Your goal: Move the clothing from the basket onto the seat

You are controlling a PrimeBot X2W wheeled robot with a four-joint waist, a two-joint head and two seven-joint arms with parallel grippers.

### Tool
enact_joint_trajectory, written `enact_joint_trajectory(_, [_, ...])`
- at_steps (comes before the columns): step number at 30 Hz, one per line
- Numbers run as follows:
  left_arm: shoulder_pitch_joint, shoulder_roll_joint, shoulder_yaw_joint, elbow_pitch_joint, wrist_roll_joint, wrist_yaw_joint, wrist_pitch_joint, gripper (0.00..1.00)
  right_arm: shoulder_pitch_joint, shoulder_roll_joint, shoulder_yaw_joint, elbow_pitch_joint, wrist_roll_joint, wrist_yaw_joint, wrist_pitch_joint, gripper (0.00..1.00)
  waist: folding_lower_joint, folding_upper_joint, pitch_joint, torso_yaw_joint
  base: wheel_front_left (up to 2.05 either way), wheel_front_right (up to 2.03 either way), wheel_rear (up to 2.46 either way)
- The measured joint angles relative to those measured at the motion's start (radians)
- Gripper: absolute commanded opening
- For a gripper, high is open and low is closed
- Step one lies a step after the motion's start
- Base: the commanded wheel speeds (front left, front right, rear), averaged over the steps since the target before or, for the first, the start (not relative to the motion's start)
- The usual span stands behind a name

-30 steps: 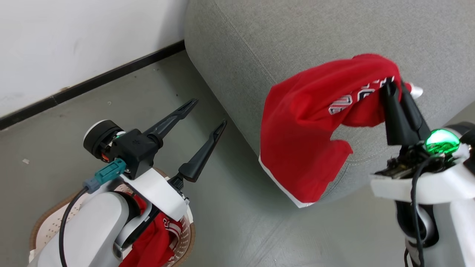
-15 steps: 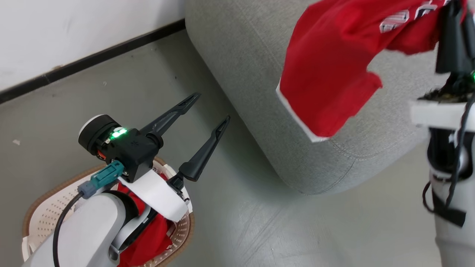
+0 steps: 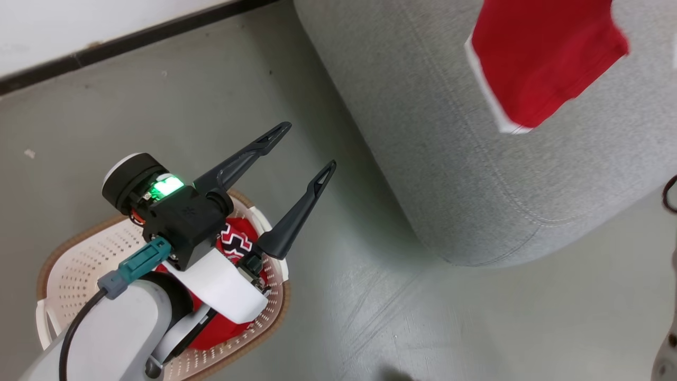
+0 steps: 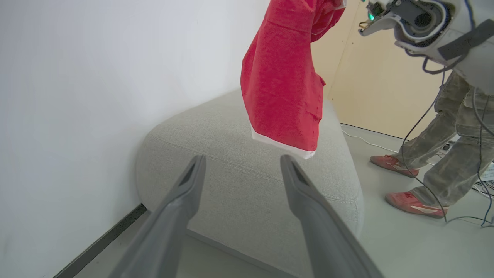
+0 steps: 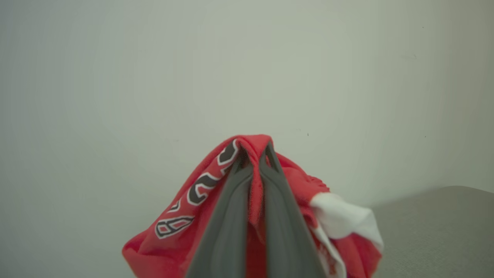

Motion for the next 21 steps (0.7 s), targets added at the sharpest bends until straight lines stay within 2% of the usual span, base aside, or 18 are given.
enact_joint_trajectory(16, [-0.024,0.035,0.002,-0.091,0.004,0.008,0.081,1.00,-0.293,-0.122,-0.090,0.159,0.001,0.000,0.052,0.00,0.0000,0.0000,0.131,0.053,0.00,0.00,0.00])
enact_joint_trajectory(21, [-0.045,0.043,0.006,-0.117,0.017,0.008,0.099,1.00,-0.343,-0.148,-0.122,0.200,0.000,0.000,0.054,0.00,0.0000,0.0000,0.166,0.062,0.00,0.00,0.00])
